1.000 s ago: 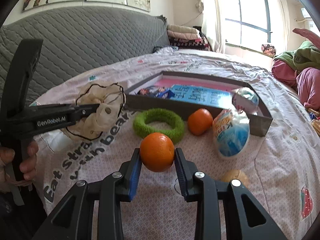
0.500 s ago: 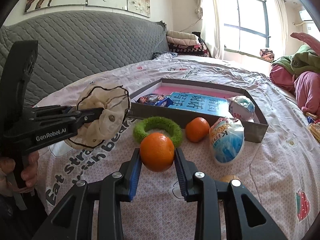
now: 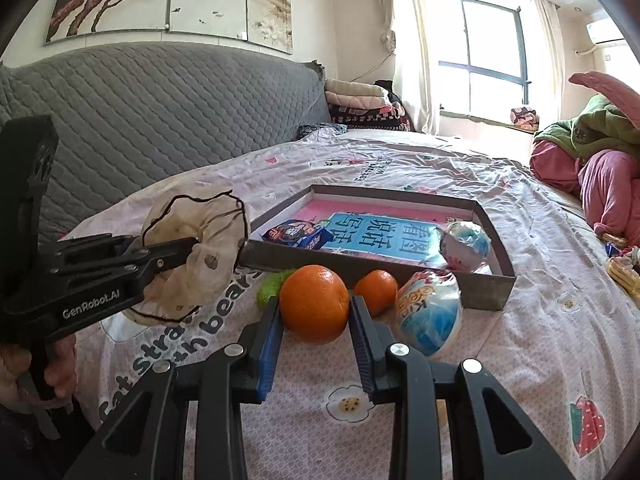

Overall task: Organize objects
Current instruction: 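Carry the scrunchie and orange over the grey box with both tools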

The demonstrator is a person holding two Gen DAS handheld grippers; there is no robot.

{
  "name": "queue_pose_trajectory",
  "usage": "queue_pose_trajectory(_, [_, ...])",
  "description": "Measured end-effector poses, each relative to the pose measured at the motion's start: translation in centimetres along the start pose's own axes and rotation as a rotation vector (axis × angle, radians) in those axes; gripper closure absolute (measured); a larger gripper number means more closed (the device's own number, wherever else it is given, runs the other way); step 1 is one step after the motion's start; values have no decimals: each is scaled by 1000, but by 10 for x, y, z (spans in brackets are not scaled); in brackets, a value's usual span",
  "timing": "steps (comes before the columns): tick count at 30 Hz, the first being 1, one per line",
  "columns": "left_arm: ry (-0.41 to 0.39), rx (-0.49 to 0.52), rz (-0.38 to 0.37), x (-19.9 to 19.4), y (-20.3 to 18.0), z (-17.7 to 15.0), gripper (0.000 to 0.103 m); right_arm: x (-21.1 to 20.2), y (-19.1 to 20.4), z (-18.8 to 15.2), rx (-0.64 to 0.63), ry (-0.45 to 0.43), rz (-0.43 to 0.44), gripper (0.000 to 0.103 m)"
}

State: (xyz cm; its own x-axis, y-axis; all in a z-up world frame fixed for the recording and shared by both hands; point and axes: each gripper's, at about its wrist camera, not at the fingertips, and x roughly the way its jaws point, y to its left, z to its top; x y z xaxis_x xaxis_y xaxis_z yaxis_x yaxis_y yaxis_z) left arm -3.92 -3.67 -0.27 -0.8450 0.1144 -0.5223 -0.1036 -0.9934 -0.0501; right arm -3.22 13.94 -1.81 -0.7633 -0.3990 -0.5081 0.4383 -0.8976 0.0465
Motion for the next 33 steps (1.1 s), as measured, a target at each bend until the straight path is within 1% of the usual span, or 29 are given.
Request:
queue_pose_trajectory(5, [1,-11,-22,-1,-3,8,80,-2,-5,8,3,-11,-3,69])
queue_pose_trajectory(16, [-15,24,-23,12,-16,33,79,1,-13,25,-1,-31,-10,69])
queue_pose_trajectory(26, [4,36,-32,26,-22,40,78,5,-20,30,0,-27,-7,69])
queue_pose_trajectory(33, [-6,29,-27,33,-21,51,78,8,-23,38,-13,-40,-13,69])
